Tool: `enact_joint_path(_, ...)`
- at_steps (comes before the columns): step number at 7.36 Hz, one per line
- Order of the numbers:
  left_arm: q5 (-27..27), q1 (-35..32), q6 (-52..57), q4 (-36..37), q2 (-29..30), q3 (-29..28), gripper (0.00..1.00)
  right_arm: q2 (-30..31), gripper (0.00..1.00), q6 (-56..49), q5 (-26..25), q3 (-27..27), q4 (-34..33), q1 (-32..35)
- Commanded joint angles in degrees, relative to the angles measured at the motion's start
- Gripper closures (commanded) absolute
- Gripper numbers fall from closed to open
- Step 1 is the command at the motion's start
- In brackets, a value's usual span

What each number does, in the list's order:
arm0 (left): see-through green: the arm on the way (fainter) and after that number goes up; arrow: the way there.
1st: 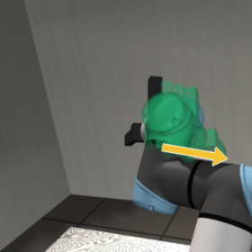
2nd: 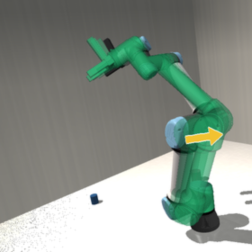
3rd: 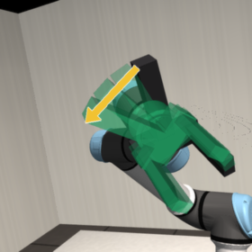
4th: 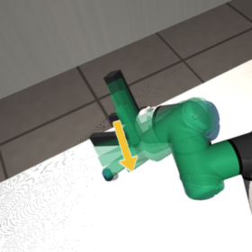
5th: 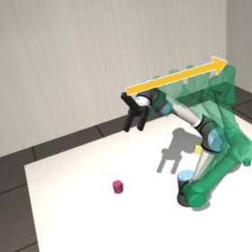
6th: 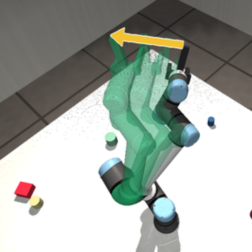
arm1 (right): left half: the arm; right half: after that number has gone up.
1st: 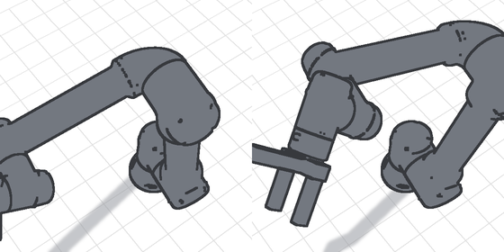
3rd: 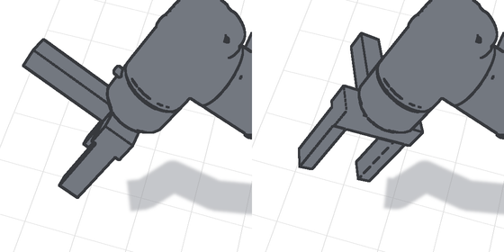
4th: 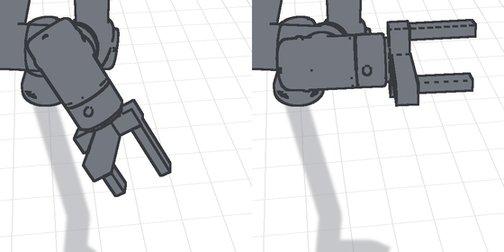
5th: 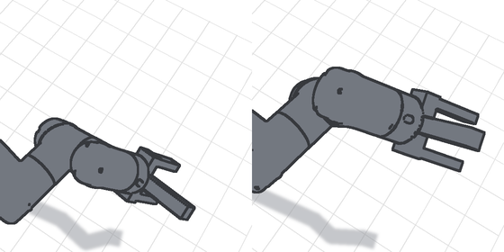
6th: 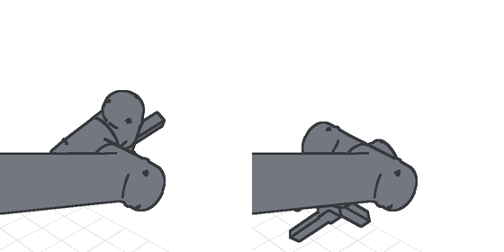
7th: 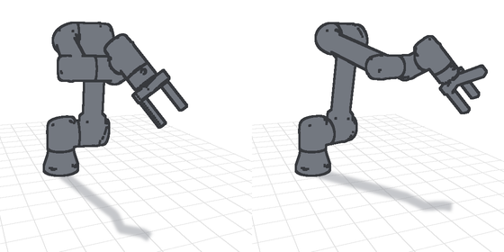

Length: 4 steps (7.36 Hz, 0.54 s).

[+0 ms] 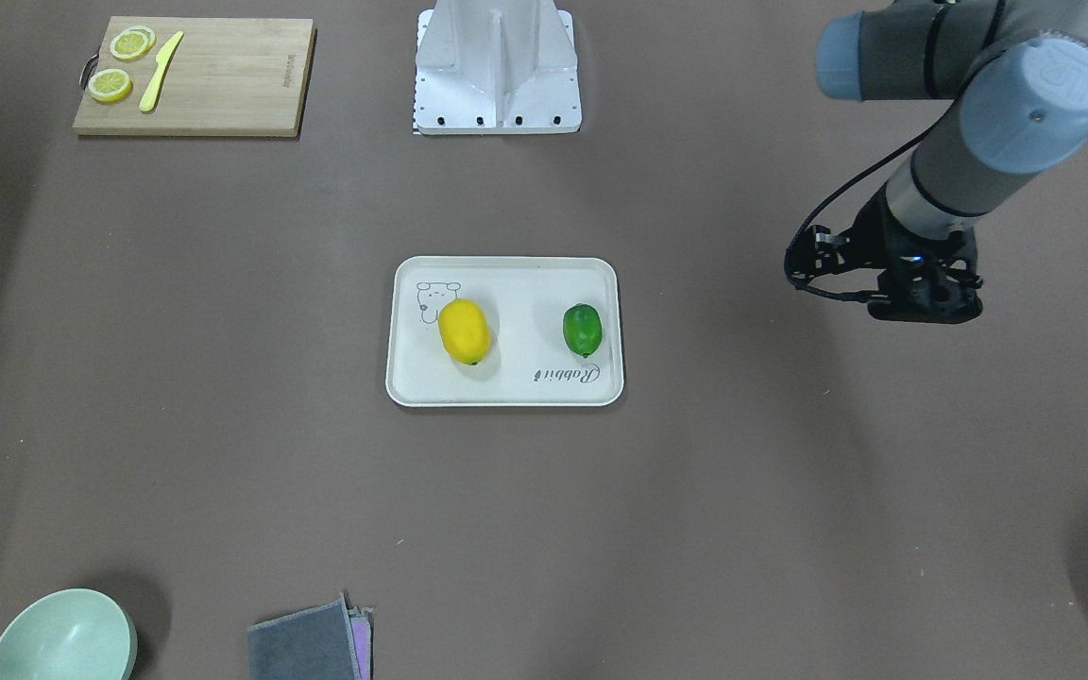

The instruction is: Place all lemons on tray

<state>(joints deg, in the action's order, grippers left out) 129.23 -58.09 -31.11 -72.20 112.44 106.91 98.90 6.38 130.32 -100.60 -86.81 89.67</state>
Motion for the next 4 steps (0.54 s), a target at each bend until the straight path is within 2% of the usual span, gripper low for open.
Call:
enact_joint_path(1,1.0,-7.0,7.9,2.9,-6.0,2.8,0.02,-0.5,0.0,0.1,0.7,0.2,0.1,1.0)
enact_joint_path(3,2.0,-12.7,23.7,2.8,-16.0,3.0,0.02,-0.9,0.0,0.3,1.1,0.1,-0.1,1.2)
enact_joint_path(4,2.4,-16.3,28.7,1.7,-18.6,1.4,0.02,-1.0,0.0,0.4,1.2,0.3,-0.1,1.2)
